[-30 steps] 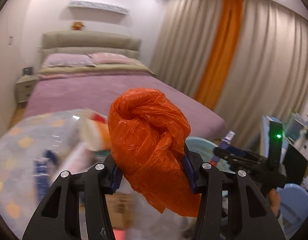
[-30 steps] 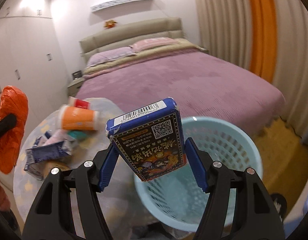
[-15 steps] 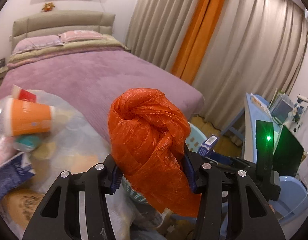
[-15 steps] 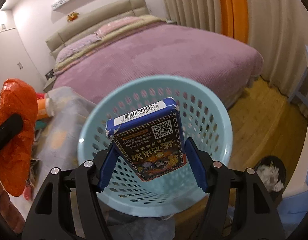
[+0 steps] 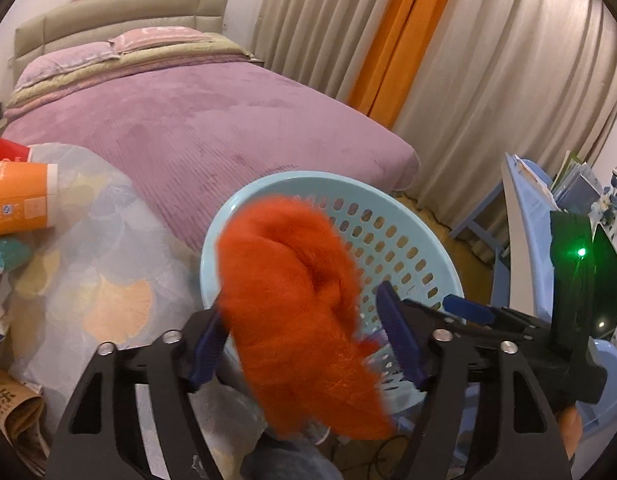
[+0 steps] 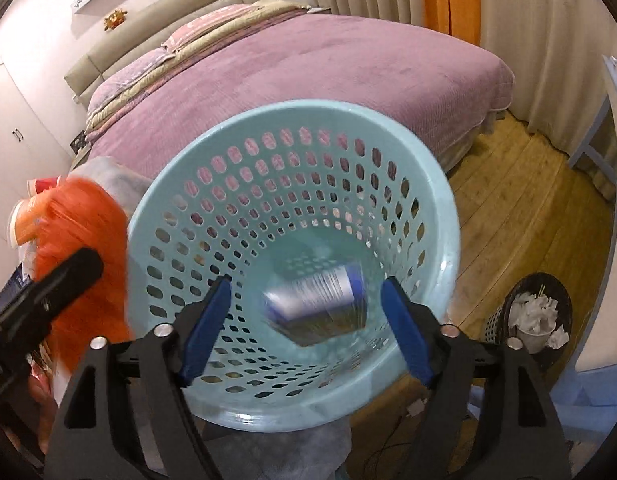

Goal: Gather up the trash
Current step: 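Carry both items over the blue wastebasket and open both tools to drop them, then grasp the blue milk carton with the left tool while the right tool grasps the brown paper bag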

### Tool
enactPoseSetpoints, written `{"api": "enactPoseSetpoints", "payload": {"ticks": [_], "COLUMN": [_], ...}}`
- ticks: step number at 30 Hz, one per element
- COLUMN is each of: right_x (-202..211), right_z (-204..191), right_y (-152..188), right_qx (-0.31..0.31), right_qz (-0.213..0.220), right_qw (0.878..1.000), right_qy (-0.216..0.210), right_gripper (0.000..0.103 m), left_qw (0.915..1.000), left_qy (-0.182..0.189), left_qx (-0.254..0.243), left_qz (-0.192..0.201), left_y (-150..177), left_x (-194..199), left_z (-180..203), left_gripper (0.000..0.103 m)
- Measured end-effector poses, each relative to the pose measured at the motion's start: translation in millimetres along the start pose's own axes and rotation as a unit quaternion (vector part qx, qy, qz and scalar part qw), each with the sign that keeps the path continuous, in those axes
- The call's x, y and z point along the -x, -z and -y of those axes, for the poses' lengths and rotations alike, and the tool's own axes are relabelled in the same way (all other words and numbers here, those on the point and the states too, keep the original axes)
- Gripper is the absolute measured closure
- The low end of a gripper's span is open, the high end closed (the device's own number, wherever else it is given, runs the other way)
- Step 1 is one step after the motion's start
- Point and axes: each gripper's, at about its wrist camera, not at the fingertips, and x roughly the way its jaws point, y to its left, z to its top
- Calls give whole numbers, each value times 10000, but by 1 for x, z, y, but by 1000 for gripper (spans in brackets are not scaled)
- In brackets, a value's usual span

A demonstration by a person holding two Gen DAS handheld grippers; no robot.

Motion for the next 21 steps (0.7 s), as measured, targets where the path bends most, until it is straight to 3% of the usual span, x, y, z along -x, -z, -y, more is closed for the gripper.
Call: {"api": "enactPoseSetpoints", "payload": {"ticks": [9,21], "right_x": [16,56], "right_z": [-10,-80], "right_y": [-1,7], "right_qx": [101,972], "right_qz": [228,800], "right_qw": [9993,9905], "right_qy": [-263,-552], "right_gripper": [29,29], "left_qw": [9991,9939], "left_qy": [33,-210], "left_qx": [-86,15], "left_qz": [409,1084], "left_y": [0,5], "left_x": [35,114], "left_z": [3,-16], "left_gripper": [24,24]}}
